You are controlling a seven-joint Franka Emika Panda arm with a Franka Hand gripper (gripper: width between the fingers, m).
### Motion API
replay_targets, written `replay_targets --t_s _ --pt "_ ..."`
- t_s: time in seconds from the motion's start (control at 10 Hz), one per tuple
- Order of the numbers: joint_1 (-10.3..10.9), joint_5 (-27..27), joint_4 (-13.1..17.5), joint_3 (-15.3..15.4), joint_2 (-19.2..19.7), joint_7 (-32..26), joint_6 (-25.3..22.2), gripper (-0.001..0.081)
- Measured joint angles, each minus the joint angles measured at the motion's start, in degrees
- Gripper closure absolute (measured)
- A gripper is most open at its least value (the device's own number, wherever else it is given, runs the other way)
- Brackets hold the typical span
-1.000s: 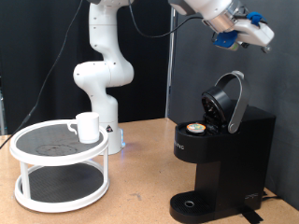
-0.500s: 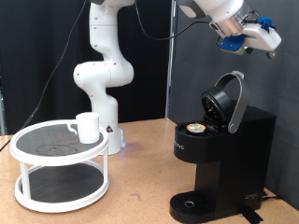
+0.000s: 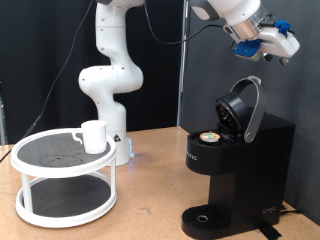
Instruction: Make a cup of coffee with the keurig machine
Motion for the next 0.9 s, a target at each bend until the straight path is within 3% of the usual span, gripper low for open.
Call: replay_targets --t_s 0.1,0.2,0.3,0.4,0.9 --pt "0.0 -0.4 -0.3 -0.1 0.0 0.3 -0.1 0.048" --pt "-0.2 -0.9 -0.7 -0.1 0.0 0.5 -0.2 0.048" --pt "-0.3 -1.4 -1.2 -0.3 0.1 0.7 -0.3 0.0662" --pt "-0.5 -1.7 -1.7 -0.4 0.1 0.7 -0.3 0.076" --pt "-1.5 -1.8 -3.1 -1.1 0.0 0.2 -0.6 0.0805"
